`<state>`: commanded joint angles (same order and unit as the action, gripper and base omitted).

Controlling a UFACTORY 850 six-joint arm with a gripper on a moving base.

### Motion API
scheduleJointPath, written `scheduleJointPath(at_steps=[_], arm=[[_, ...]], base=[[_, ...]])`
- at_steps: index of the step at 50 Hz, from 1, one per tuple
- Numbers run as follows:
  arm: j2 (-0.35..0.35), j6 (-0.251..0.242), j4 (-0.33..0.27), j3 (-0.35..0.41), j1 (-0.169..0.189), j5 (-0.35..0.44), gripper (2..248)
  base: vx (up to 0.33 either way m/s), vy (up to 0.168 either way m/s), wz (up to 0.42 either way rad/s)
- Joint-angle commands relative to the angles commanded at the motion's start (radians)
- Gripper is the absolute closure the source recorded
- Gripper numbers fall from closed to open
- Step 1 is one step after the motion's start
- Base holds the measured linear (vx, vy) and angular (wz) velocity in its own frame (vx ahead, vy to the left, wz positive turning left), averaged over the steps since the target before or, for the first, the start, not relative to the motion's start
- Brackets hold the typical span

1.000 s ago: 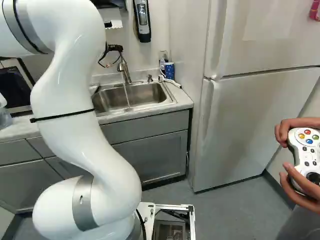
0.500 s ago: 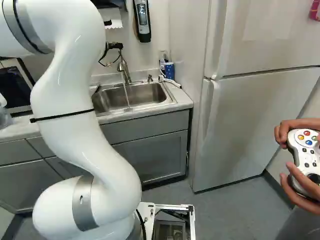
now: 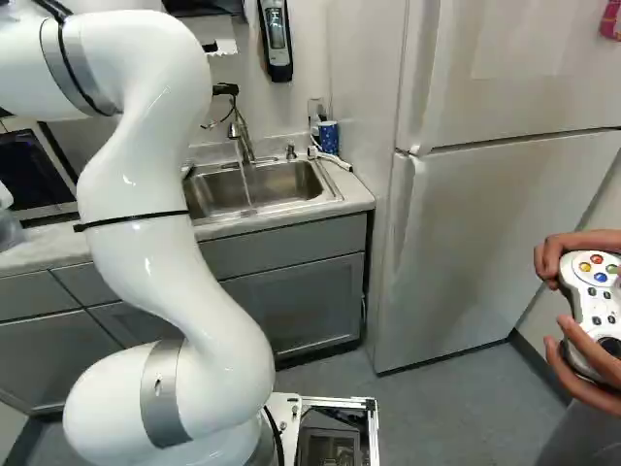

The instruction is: Rinse the cup and place it in the tray

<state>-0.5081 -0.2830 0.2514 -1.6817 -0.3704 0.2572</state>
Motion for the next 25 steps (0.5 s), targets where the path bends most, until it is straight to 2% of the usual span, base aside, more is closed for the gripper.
scheduleJointPath(at_steps=[25], arm=[[0.0,0.0,0.0,0.0,0.0,0.0,3]], base=[[0.0,0.0,0.0]])
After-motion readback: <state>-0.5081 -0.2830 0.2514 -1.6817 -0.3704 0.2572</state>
